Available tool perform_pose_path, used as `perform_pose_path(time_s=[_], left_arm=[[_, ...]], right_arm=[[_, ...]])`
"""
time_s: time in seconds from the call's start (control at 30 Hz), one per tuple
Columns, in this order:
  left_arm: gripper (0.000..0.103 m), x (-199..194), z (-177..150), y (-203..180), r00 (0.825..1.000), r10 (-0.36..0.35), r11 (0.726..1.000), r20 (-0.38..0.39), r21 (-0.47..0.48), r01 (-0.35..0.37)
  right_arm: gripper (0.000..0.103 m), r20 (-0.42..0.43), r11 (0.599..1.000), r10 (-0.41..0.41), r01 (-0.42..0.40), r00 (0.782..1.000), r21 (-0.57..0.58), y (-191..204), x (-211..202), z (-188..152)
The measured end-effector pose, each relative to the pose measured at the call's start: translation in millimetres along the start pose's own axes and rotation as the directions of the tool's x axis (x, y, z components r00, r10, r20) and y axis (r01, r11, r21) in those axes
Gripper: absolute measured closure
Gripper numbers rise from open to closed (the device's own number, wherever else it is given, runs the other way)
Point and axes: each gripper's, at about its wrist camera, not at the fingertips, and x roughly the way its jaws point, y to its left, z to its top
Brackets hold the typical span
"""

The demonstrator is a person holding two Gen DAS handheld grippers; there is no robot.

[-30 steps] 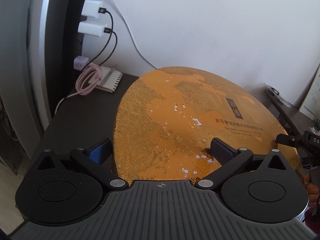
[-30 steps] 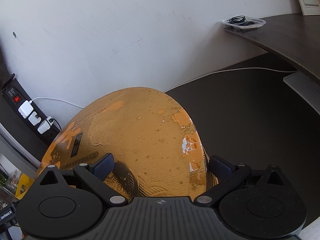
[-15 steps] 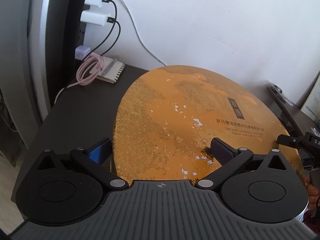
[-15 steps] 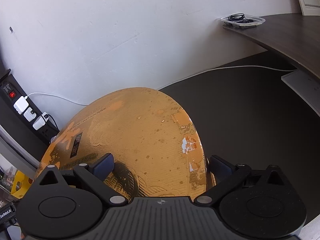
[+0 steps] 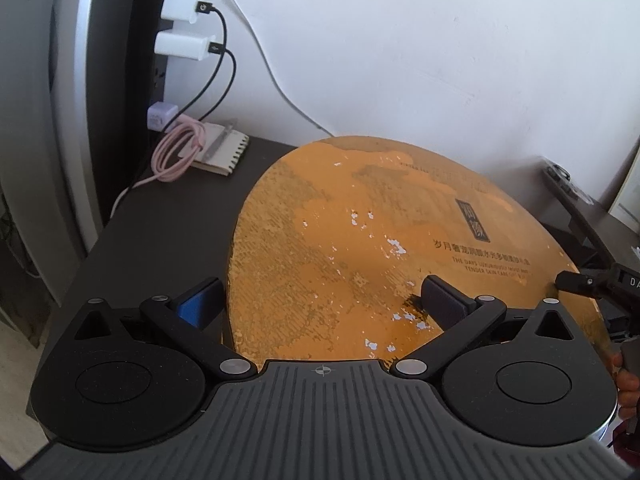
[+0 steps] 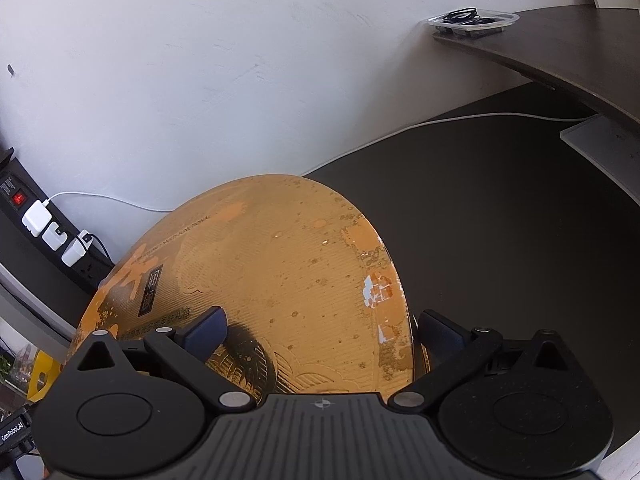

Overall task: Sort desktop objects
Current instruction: 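Tilt the lid flat above the box with both grippers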

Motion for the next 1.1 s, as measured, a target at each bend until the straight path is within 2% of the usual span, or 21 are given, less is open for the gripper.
perform_pose_path(time_s=[0.23,0.37,0.47,0.6,0.77,0.9,1.1], left_arm=[[0.0,9,2,14,0.999,-0.028,0.998,-0.031,-0.057,0.027],[0.002,-3,6,23,1.0,-0.017,0.996,-0.022,-0.088,0.015],[0.002,-24,9,23,1.0,0.01,0.998,0.021,-0.065,-0.009],[0.002,-52,1,13,0.995,0.085,0.996,0.059,0.012,-0.086],[0.001,-75,-24,0,0.99,0.137,0.987,0.035,0.081,-0.139],[0.001,-82,-38,3,0.991,0.135,0.989,0.0,0.054,-0.135],[0.001,-79,-46,9,0.986,0.16,0.987,-0.039,0.009,-0.16]], right_arm=[[0.0,-0.01,0.999,-0.034,0.034,0.999,-0.001,9,5,1],[0.0,0.053,0.999,-0.015,0.017,0.998,-0.034,12,-19,4],[0.0,0.117,0.997,0.003,0.006,0.993,-0.077,20,-47,3],[0.0,0.156,0.99,0.048,-0.026,0.987,-0.141,30,-84,-8],[0.0,0.13,0.972,0.109,-0.078,0.986,-0.224,36,-114,-42],[0.0,0.104,0.977,0.115,-0.094,0.988,-0.191,28,-121,-64],[0.0,0.083,0.988,0.095,-0.083,0.992,-0.132,17,-120,-73]])
